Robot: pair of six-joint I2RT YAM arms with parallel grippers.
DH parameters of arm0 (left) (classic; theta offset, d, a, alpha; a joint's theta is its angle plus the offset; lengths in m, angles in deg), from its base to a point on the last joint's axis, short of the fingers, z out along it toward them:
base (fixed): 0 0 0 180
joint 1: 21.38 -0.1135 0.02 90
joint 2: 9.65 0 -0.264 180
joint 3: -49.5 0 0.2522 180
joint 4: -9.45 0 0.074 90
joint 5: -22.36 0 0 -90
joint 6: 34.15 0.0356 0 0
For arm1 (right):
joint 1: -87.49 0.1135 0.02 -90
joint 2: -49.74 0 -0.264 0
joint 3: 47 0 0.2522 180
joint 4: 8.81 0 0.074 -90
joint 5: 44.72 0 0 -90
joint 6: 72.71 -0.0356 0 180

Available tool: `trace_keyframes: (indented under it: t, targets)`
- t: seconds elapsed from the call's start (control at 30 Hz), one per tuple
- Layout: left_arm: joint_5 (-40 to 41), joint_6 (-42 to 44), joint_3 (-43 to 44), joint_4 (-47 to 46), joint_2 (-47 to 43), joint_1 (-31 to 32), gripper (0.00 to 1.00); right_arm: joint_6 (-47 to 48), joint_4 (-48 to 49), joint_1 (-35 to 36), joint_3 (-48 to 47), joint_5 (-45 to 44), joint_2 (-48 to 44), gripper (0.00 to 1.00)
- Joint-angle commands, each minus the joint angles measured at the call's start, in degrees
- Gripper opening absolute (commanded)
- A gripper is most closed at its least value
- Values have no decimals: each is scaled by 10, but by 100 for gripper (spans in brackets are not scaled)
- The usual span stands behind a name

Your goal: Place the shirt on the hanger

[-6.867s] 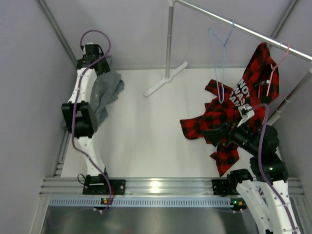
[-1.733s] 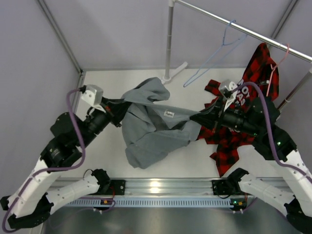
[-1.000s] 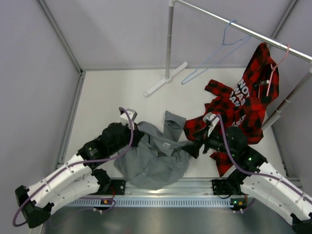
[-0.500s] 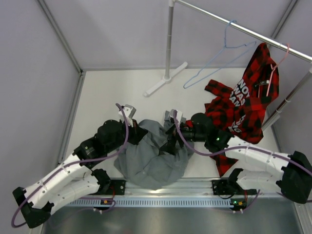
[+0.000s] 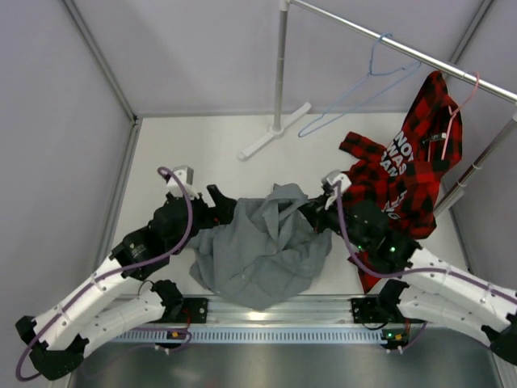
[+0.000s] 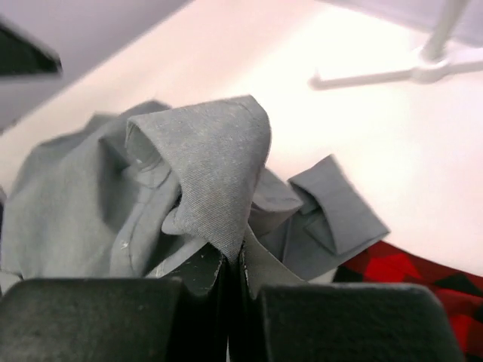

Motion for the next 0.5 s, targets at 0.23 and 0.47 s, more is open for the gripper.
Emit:
trace_keyframes:
  t: [0.23,0.47]
  targets:
    - [92,-367,-239,37,-111,-3,98,-15,-71,2,22,-88,-160,0]
    - [80,-370,-317,-111,-96,-6,15,-14,-76,3,9,-42,-165,1]
